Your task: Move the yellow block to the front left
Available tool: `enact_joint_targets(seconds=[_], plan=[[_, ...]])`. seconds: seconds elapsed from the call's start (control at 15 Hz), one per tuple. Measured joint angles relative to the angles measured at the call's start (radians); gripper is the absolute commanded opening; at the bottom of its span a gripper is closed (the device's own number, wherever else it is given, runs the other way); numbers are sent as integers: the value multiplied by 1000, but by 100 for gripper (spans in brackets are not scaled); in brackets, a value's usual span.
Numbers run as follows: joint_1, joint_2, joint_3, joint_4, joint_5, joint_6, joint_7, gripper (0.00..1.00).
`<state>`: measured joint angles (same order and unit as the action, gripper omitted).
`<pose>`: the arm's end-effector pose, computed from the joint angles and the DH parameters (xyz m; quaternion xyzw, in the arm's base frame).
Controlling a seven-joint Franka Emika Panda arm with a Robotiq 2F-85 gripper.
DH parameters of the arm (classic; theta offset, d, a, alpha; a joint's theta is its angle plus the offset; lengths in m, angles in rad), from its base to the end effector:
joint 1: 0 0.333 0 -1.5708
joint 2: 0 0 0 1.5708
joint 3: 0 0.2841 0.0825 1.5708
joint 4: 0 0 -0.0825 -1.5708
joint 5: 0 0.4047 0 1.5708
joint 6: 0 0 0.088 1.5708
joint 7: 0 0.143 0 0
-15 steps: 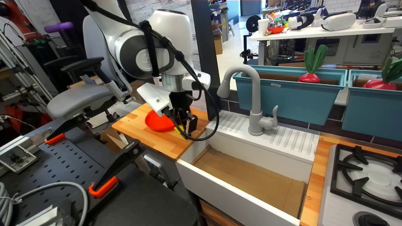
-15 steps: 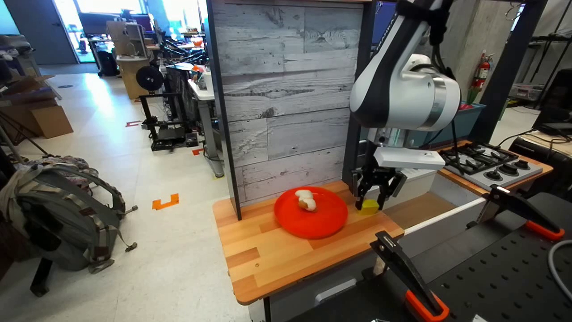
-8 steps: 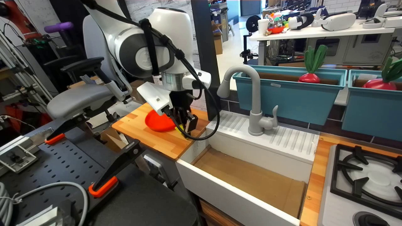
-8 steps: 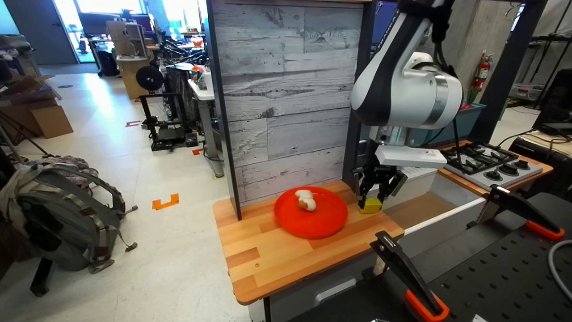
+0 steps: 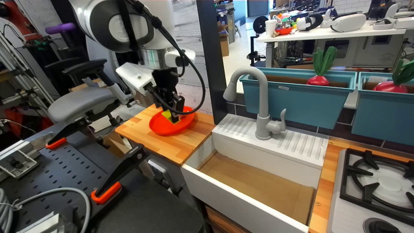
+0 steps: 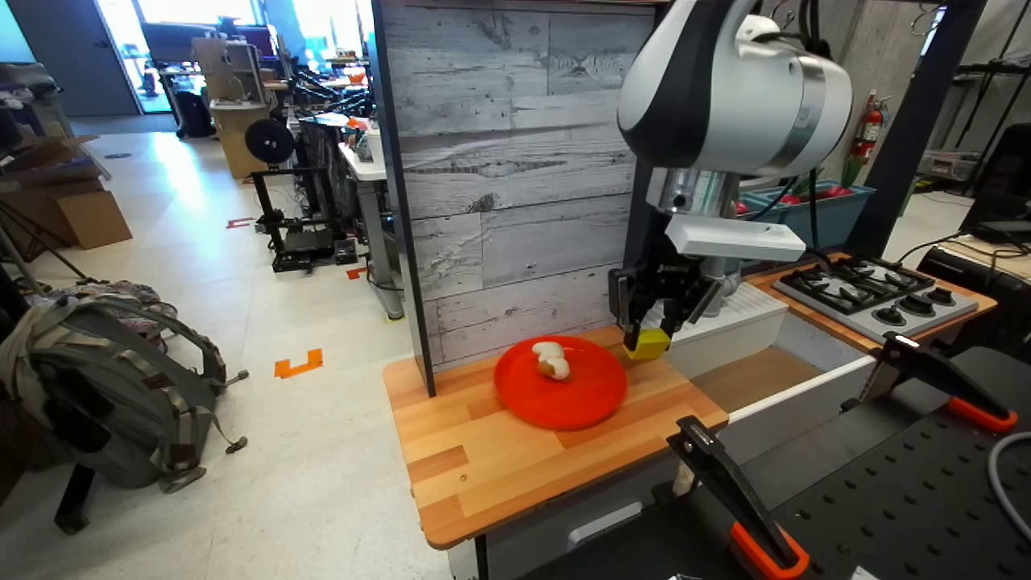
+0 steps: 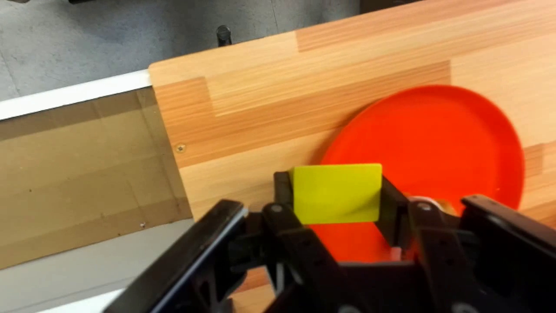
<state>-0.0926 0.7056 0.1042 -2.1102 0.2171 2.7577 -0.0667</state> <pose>0.5347 0.0099 -0.0075 -0.9942 0.0740 0.0281 0.0725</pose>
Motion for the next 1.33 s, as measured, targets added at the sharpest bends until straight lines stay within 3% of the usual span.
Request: enact_joint_targets(seconds=[0.27, 0.73, 1.33], plan=[[74, -59, 19, -45, -15, -5, 3, 21], [201, -44, 21, -46, -82, -23, 34, 21], [255, 64, -11, 13, -151, -39, 60, 21]])
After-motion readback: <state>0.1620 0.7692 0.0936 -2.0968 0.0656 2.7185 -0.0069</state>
